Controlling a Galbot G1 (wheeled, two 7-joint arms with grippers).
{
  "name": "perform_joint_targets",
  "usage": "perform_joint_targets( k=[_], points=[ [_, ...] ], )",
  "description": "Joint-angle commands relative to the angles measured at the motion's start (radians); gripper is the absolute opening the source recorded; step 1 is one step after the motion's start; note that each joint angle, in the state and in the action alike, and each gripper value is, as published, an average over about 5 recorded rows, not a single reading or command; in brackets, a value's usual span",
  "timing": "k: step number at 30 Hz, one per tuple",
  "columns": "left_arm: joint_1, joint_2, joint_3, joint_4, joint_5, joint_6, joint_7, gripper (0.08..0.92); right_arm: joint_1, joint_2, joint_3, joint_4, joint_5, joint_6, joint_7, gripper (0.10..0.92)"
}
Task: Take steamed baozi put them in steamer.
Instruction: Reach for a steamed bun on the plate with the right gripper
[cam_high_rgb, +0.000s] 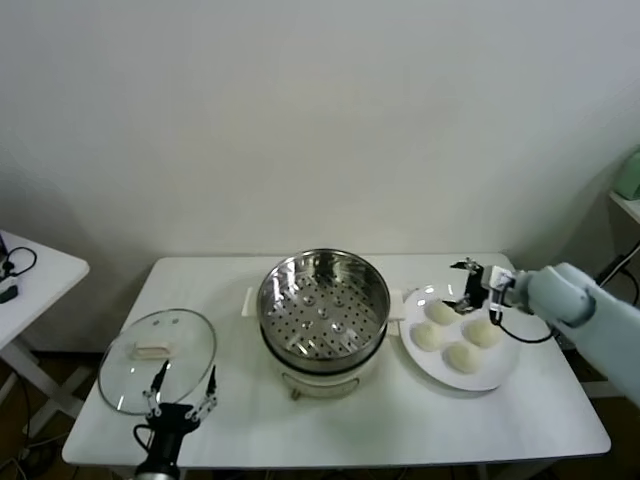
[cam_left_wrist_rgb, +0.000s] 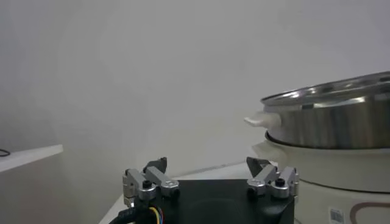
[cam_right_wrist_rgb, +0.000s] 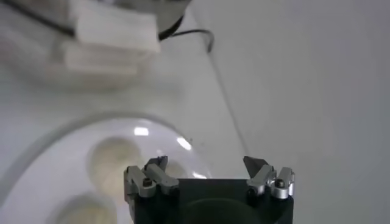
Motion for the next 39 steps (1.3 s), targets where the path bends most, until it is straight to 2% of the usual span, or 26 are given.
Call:
perform_joint_targets(
  k=[1,10,20,27,39],
  points=[
    [-0.003,0.003,0.001,0.022,0.007,-0.012,0.001,0.823,0.46,0.087,-0.518,-0.266,-0.043,0.142,-0.256,0.823],
    [-0.004,0.009,-0.002,0.035,0.016,-0.02,0.002,0.823,0.293,0.315,-0.398,-0.48,-0.005,0.13,-0.254,0.823],
    [0.006,0.022,-0.009,0.047,0.026,-0.024,0.005,0.823,0.223,0.507,-0.339,-0.749,-0.09,0.23,-0.28,0.823],
    [0.007,0.025,-0.017,0.058,0.031,-0.029,0.004,0.823,0.201,0.551,-0.315,-0.826,-0.116,0.261,-0.289,0.823],
    [-0.003,0.023,-0.017,0.071,0.043,-0.026,0.002,0.823,0.185,0.561,-0.284,-0.849,-0.121,0.264,-0.305,0.815]
  ],
)
